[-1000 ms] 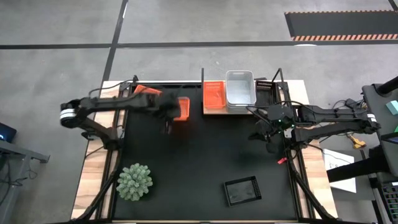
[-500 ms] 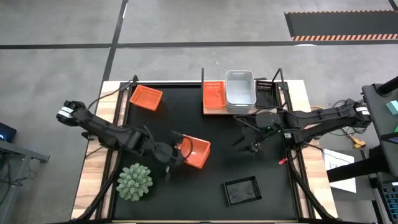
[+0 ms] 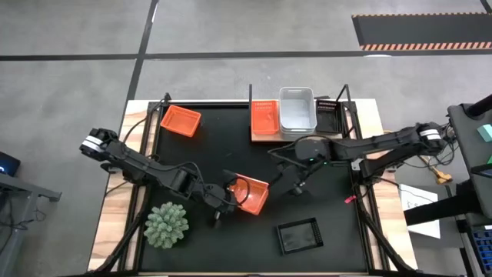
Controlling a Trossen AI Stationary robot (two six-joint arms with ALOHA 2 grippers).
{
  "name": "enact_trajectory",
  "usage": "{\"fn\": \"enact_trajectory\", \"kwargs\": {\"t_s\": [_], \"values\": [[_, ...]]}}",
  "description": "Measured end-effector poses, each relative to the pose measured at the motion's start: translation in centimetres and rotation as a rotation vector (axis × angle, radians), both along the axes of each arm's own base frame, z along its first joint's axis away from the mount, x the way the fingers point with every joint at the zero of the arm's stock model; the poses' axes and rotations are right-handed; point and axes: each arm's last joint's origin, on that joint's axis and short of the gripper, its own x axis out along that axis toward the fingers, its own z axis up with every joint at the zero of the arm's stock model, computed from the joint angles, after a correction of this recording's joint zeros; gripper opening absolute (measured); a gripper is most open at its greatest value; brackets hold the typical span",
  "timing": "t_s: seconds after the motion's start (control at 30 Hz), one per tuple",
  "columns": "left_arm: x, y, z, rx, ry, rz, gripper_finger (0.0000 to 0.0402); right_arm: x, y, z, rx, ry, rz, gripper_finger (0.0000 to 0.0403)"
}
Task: Stack baskets on shelf by color
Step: Stack the right orange bin on top of the orange bin on the shelf
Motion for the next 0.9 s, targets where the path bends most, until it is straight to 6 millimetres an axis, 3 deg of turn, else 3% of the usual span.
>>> {"fn": "enact_trajectory", "kwargs": {"t_s": [0.37,0.57,0.73,0.9], "values": [[0.1,-0.1,0.1,-0.001,-0.017,-0.006,0.0,5.2,0.6,-2.7,-0.04,0.194,0.09,0.0206],[0.1,-0.1,0.1,-0.005,-0.017,-0.008,0.0,6.9,0.9,-3.5,-0.056,0.264,0.152,0.0194],[0.2,-0.1,0.1,-0.015,-0.025,-0.003,0.0002,7.5,1.0,-3.9,-0.081,0.286,0.186,0.0143],[0.2,0.0,0.1,-0.01,-0.027,0.002,0.0043,7.4,1.0,-4.1,-0.096,0.29,0.201,0.0054]]}}
